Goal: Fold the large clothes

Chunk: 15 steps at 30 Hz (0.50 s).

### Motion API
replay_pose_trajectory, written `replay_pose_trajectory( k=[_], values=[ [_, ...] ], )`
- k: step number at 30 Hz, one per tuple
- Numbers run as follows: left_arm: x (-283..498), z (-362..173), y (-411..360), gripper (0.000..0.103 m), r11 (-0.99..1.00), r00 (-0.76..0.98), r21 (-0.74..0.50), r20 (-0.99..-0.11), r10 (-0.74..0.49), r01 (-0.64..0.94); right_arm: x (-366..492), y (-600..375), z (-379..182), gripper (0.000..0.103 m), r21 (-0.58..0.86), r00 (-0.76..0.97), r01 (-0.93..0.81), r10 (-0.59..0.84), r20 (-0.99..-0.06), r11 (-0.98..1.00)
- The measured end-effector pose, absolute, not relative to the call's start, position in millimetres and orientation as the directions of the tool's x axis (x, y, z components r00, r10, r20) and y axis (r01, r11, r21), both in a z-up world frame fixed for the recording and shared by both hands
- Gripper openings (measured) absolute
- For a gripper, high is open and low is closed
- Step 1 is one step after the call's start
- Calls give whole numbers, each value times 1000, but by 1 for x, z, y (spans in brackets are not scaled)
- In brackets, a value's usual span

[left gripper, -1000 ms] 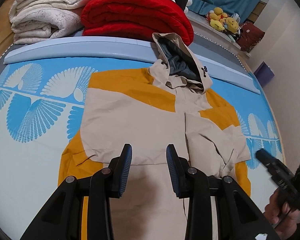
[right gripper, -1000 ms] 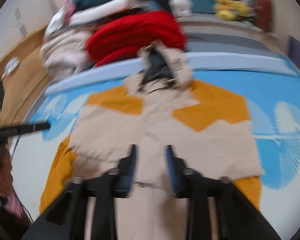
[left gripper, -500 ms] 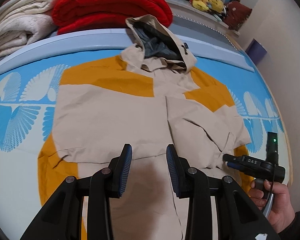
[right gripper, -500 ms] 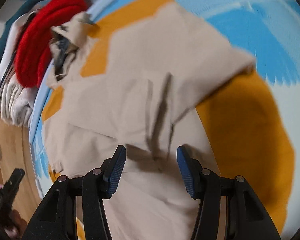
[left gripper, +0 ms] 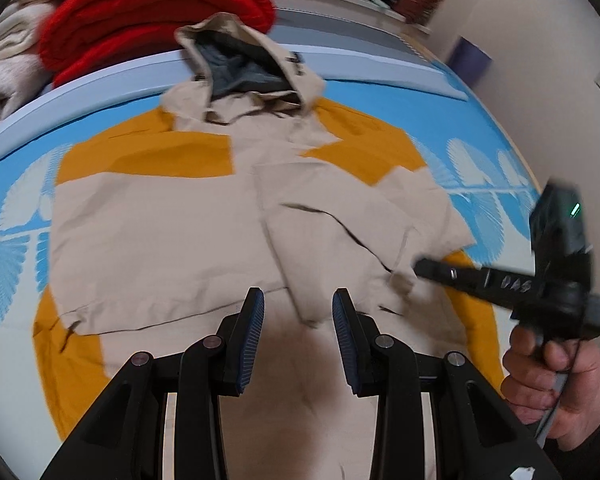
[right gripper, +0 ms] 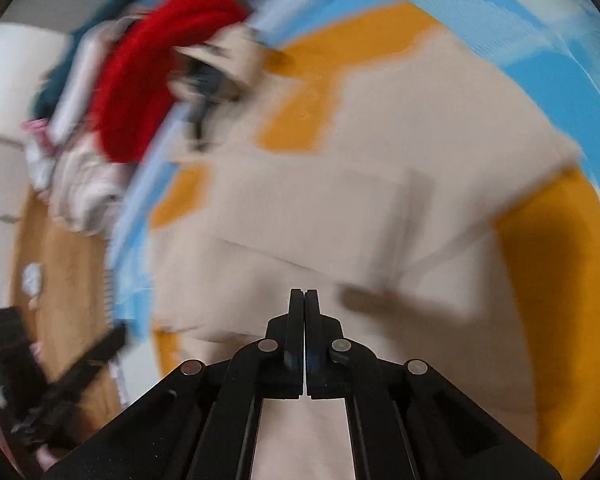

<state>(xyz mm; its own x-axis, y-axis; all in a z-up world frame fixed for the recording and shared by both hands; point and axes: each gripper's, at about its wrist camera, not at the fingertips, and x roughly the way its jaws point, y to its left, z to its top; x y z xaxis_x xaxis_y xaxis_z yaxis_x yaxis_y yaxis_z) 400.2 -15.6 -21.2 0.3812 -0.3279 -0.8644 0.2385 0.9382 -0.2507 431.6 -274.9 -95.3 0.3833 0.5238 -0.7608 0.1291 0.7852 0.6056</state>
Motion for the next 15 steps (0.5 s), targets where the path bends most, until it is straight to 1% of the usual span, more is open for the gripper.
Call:
replay_pose_trajectory(
  k=[1, 2, 3, 4, 5, 6, 7, 9, 10, 11, 12, 13, 15],
  values=[
    [400, -22, -20, 33, 928, 374, -273, -857, -354, 254, 432, -266, -84, 0, 630, 402, 72, 556, -728, 773],
    [399, -23, -24, 38, 915, 360, -302, -850, -385, 266, 432, -259, -76, 0, 649, 412, 27, 583, -700, 760],
    [400, -24, -27, 40, 908, 350, -317, -847, -401, 274, 432, -251, -69, 0, 661, 418, -16, 605, -678, 751],
    [399, -26, -32, 40, 904, 345, -318, -846, -406, 285, 431, -246, -62, 0, 654, 424, -38, 605, -674, 756],
    [399, -27, -35, 40, 907, 345, -305, -851, -396, 289, 430, -241, -57, 0, 630, 430, -52, 587, -686, 775],
    [400, -29, -38, 40, 911, 345, -294, -856, -386, 291, 430, -238, -55, 0, 581, 430, -44, 540, -723, 813],
    [401, -32, -40, 40, 915, 340, -279, -864, -372, 292, 430, -239, -56, 3, 538, 436, -25, 494, -753, 842],
    [403, -37, -40, 40, 920, 333, -264, -873, -355, 289, 434, -251, -67, 7, 482, 440, 68, 408, -800, 873],
    [404, -40, -39, 40, 924, 330, -256, -878, -345, 284, 435, -262, -76, 15, 475, 424, 128, 385, -820, 870],
    [406, -42, -39, 40, 927, 327, -251, -882, -338, 279, 436, -274, -88, 29, 475, 398, 201, 371, -839, 857],
    [408, -44, -37, 40, 930, 325, -249, -885, -332, 271, 435, -287, -98, 37, 484, 378, 266, 372, -848, 833],
    [409, -45, -35, 40, 931, 325, -249, -886, -330, 266, 432, -298, -110, 50, 493, 359, 331, 376, -854, 805],
    [411, -46, -32, 40, 934, 325, -249, -888, -326, 256, 430, -312, -126, 51, 496, 328, 405, 384, -863, 768]
  ],
)
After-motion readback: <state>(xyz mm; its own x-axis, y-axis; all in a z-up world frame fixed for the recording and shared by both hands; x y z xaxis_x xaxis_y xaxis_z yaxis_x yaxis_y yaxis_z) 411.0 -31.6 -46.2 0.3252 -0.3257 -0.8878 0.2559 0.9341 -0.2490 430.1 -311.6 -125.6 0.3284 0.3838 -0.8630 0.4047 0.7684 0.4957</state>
